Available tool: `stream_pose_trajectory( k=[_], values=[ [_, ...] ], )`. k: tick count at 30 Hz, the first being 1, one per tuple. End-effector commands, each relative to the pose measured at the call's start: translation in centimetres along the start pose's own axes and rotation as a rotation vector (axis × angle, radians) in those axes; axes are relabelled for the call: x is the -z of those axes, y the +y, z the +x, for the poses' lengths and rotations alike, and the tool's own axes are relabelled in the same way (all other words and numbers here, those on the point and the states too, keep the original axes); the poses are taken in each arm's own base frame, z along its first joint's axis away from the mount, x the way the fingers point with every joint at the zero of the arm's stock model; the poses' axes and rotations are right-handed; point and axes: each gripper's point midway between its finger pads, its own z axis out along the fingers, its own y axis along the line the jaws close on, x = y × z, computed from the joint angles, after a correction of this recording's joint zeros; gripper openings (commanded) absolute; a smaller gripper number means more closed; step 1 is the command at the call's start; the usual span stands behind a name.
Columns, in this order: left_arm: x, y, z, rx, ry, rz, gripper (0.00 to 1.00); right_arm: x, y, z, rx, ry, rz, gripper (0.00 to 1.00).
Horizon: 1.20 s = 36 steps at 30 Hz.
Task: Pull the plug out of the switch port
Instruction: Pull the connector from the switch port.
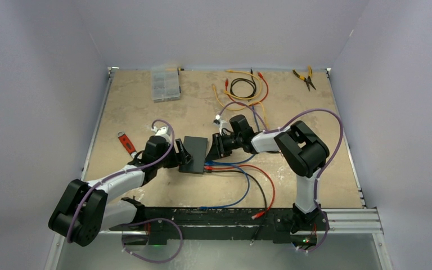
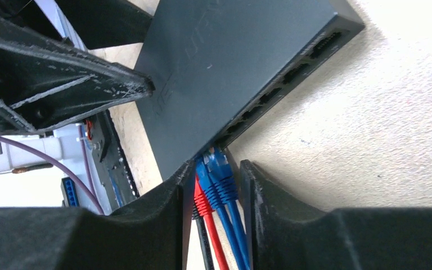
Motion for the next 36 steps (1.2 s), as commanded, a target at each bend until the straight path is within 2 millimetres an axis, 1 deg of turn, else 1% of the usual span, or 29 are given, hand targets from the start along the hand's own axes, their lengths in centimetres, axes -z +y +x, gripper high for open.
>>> stream_pose_trajectory(
  k=[1, 2, 5, 9, 19, 24, 27, 31, 34, 36],
  values=[
    [0.0, 1.8, 2.3, 0.007, 0.071, -0.06, 0.67, 0.6, -0.9, 1.3, 0.016, 0.024, 0.072, 0.43],
    [0.0, 1.8, 2.3, 0.008, 0.069, -0.058, 0.67, 0.5, -0.9, 1.4, 0.016, 0.025, 0.073, 0.44],
    [0.0, 1.8, 2.3, 0.009, 0.071, -0.057, 0.67, -0.1, -1.0, 1.7, 0.019, 0.043, 0.074, 0.44],
    [0.0, 1.7, 2.3, 0.008, 0.069, -0.056, 0.67, -0.8, -1.4, 2.2, 0.01, 0.065, 0.09, 0.39],
    [0.2, 1.6, 2.0, 0.003, 0.066, -0.058, 0.67, -1.7, -1.9, 2.2, -0.003, 0.069, 0.085, 0.17],
    [0.2, 1.8, 2.1, 0.005, 0.067, -0.068, 0.67, -1.8, -2.0, 2.1, -0.001, 0.068, 0.085, 0.0],
    [0.2, 2.0, 2.1, 0.009, 0.068, -0.083, 0.66, -1.6, -1.9, 2.3, 0.003, 0.075, 0.09, 0.0],
    [0.0, 3.0, 2.1, 0.025, 0.077, -0.152, 0.6, -1.2, -1.9, 2.5, 0.005, 0.083, 0.098, 0.0],
    [-0.2, 3.8, 2.4, 0.036, 0.092, -0.195, 0.49, -1.0, -2.0, 2.6, 0.004, 0.084, 0.111, 0.0],
    [-0.3, 4.1, 2.6, 0.041, 0.101, -0.213, 0.45, -0.8, -1.9, 2.7, 0.009, 0.085, 0.112, 0.0]
  ],
)
